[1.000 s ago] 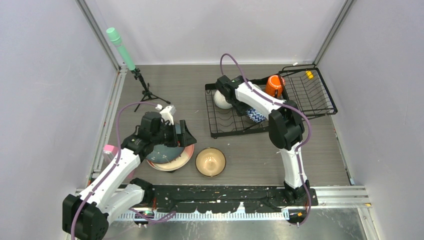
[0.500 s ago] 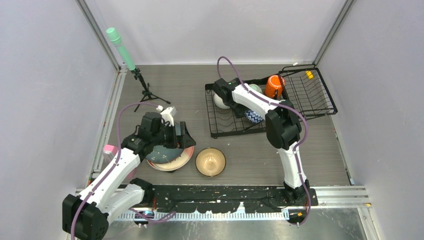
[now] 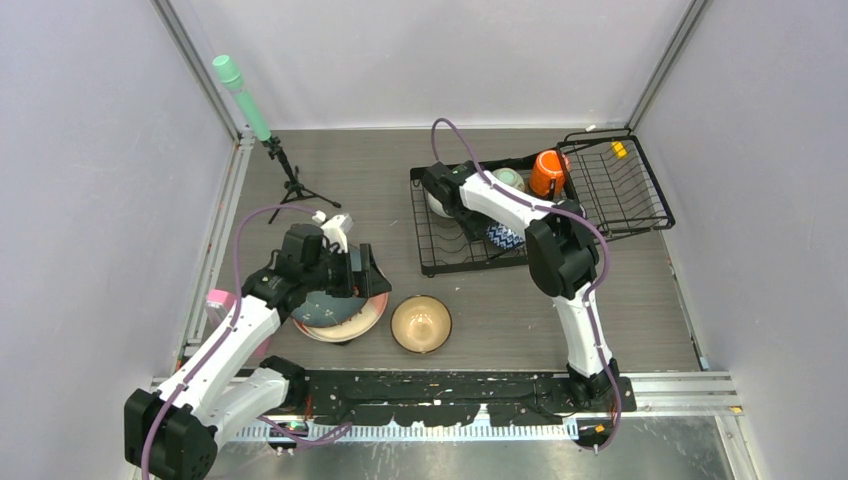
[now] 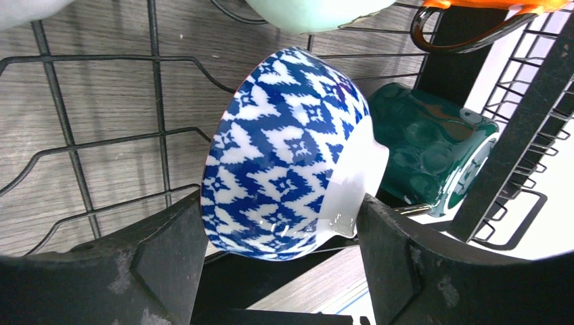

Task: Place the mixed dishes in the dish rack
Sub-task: Turn the bowl upside down on the dish rack.

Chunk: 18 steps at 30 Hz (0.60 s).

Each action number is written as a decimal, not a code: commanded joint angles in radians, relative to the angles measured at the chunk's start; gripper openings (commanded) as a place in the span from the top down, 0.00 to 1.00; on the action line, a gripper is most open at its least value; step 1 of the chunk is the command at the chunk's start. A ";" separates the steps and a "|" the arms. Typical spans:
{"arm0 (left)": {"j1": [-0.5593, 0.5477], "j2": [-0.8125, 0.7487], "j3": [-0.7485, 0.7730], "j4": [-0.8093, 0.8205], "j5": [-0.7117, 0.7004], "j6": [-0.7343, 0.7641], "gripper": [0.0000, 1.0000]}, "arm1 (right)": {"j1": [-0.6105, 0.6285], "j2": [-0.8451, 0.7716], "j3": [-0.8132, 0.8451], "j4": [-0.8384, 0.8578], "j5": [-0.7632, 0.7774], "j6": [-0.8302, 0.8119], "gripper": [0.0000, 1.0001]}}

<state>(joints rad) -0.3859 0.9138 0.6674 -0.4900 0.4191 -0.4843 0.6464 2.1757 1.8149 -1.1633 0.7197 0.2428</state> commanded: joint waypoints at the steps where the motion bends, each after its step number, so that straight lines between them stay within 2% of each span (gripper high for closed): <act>1: -0.002 -0.019 0.037 -0.007 0.006 0.023 0.09 | 0.007 0.030 -0.018 0.064 -0.126 0.044 0.18; 11: -0.002 -0.015 0.038 -0.013 0.014 0.023 0.09 | 0.007 0.013 -0.008 0.075 -0.161 0.032 0.16; 18: -0.035 0.009 0.053 -0.031 -0.021 0.048 0.10 | 0.007 -0.099 0.051 0.074 -0.172 0.026 0.15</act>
<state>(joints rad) -0.3931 0.9134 0.6689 -0.4988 0.4171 -0.4690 0.6479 2.1788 1.8114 -1.1374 0.6323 0.2428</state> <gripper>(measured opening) 0.905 0.846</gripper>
